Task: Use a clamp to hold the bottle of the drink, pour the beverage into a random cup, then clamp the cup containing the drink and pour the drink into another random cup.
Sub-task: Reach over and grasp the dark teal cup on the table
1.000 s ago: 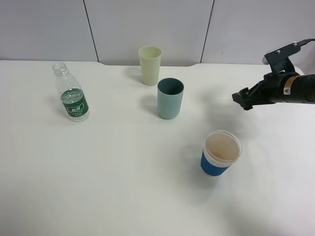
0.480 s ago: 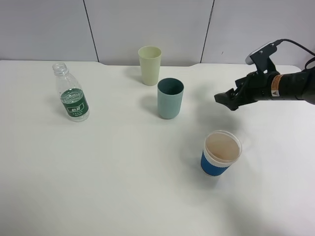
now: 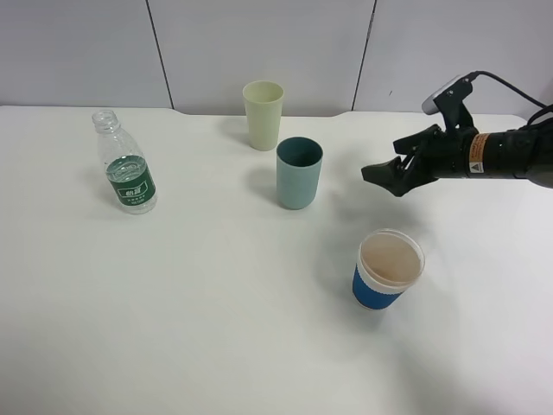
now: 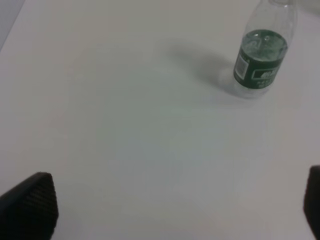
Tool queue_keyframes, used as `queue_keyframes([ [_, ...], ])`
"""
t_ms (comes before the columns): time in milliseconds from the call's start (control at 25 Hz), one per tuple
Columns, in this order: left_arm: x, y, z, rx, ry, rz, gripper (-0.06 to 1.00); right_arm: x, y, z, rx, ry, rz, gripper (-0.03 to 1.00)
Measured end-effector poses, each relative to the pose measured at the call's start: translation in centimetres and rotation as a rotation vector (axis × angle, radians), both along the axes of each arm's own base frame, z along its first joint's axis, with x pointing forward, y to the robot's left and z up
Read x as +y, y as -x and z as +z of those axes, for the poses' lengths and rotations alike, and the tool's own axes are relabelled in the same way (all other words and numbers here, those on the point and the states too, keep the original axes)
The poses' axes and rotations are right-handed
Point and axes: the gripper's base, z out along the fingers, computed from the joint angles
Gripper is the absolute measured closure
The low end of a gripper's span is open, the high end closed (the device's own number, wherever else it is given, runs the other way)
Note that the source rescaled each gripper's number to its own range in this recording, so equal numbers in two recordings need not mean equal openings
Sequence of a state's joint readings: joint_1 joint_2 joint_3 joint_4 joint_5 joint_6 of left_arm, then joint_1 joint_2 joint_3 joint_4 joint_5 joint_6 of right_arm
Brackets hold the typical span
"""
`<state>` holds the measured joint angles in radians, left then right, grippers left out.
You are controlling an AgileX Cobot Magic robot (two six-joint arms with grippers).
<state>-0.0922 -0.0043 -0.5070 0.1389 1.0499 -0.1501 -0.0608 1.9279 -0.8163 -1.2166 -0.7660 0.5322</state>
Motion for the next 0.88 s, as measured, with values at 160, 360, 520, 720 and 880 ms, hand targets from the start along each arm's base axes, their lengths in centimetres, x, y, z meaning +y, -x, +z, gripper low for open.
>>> queue_keyframes([
  [160, 0.0, 0.0, 0.0, 0.000, 0.000, 0.000, -0.05, 0.1, 0.0, 0.1, 0.000, 0.028, 0.053, 0.18],
  [360, 0.0, 0.0, 0.0, 0.000, 0.000, 0.000, -0.05, 0.5, -0.2, 0.3, 0.010, 0.003, 0.111, 0.18],
  [520, 0.0, 0.0, 0.0, 0.000, 0.000, 0.000, -0.05, 0.9, -0.8, -0.7, 0.074, -0.043, 0.165, 0.18],
  [720, 0.0, 0.0, 0.0, 0.000, 0.000, 0.000, -0.05, 0.9, -1.3, -2.1, 0.120, -0.012, 0.230, 0.18],
  [880, 0.0, 0.0, 0.0, 0.000, 0.000, 0.000, -0.05, 1.0, -2.2, -2.4, 0.105, 0.013, 0.301, 0.18],
])
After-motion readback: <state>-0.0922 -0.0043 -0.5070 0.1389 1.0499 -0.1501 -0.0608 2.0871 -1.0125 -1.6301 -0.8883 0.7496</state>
